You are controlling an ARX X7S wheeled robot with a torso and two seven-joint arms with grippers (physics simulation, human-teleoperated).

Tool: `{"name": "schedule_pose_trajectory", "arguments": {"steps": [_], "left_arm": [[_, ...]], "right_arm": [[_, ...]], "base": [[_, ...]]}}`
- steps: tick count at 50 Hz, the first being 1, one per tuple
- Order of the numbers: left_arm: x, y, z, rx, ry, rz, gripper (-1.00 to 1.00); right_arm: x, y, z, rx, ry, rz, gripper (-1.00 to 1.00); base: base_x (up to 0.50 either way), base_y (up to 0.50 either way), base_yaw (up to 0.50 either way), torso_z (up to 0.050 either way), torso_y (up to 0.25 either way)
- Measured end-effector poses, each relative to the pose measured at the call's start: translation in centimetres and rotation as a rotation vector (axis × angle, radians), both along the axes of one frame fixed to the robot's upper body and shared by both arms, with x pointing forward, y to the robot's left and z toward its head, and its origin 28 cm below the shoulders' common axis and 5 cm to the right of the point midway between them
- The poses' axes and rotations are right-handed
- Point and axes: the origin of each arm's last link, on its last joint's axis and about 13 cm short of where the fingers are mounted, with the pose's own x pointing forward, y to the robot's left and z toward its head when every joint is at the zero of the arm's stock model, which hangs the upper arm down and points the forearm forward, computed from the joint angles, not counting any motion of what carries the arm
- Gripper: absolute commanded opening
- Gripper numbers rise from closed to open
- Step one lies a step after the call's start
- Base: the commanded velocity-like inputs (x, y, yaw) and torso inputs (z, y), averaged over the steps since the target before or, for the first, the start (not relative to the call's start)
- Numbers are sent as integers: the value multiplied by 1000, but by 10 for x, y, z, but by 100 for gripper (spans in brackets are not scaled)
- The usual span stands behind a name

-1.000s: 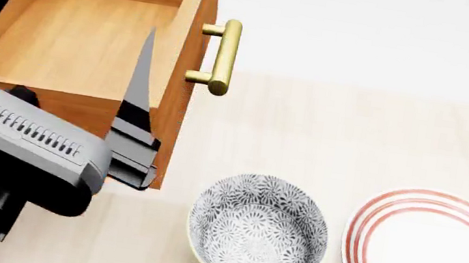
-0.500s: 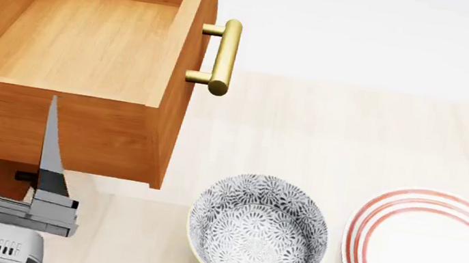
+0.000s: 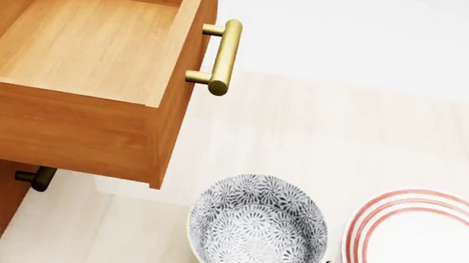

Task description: Open the top drawer of the cabinet.

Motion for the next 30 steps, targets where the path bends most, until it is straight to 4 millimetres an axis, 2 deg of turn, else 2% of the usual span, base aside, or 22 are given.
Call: {"name": "schedule_pose_trajectory", "arguments": {"steps": [13,30], "left_arm": [[0,24,14,-46,-197,207,100],[-15,57,51,41,-523,340,100]], "right_arm": [[2,-19,22,9,-172,-153,100],[-1,-64,82,-82,-565,-298,100]], "base": [[0,0,0,0,0],[0,0,0,0,0]]}}
